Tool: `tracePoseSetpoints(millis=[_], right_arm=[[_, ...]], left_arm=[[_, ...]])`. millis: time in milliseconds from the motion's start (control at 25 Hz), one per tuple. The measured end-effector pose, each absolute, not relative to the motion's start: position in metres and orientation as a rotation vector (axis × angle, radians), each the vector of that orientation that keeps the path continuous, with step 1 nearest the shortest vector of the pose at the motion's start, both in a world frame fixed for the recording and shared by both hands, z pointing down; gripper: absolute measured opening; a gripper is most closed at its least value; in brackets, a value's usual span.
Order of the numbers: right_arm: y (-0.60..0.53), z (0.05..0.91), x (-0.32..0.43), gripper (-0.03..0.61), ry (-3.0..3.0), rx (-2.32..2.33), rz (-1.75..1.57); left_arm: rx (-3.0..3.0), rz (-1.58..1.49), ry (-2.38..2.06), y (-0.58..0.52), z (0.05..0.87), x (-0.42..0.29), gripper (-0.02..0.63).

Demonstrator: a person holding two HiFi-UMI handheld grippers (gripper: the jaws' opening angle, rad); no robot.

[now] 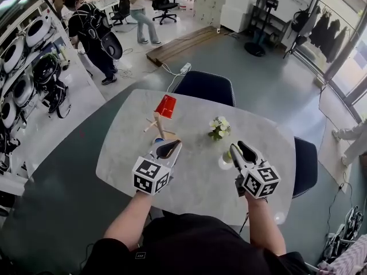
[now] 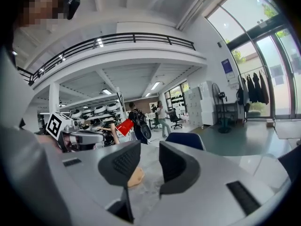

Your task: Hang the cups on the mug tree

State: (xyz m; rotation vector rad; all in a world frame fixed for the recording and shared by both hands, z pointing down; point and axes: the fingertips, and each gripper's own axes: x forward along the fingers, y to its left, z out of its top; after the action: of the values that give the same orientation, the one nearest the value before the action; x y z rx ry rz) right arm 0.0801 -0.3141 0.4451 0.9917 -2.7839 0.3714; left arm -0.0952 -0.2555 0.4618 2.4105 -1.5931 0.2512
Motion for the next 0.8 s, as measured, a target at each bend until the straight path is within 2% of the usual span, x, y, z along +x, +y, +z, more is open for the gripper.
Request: tracePoseSetpoints(millis=[560, 800], right_arm=[[-0.324, 0.460, 0.104, 0.182, -2.738, 1.060, 0.327], [-0.332, 0.488, 0.120, 0.262, -2.744, 1.086, 0.287]], left_arm=[[2.468, 0.185, -1.533, -0.283, 0.449, -0.061, 0.011], [2.455, 0.200, -1.474, -0.301, 0.474, -0.028, 0.011]])
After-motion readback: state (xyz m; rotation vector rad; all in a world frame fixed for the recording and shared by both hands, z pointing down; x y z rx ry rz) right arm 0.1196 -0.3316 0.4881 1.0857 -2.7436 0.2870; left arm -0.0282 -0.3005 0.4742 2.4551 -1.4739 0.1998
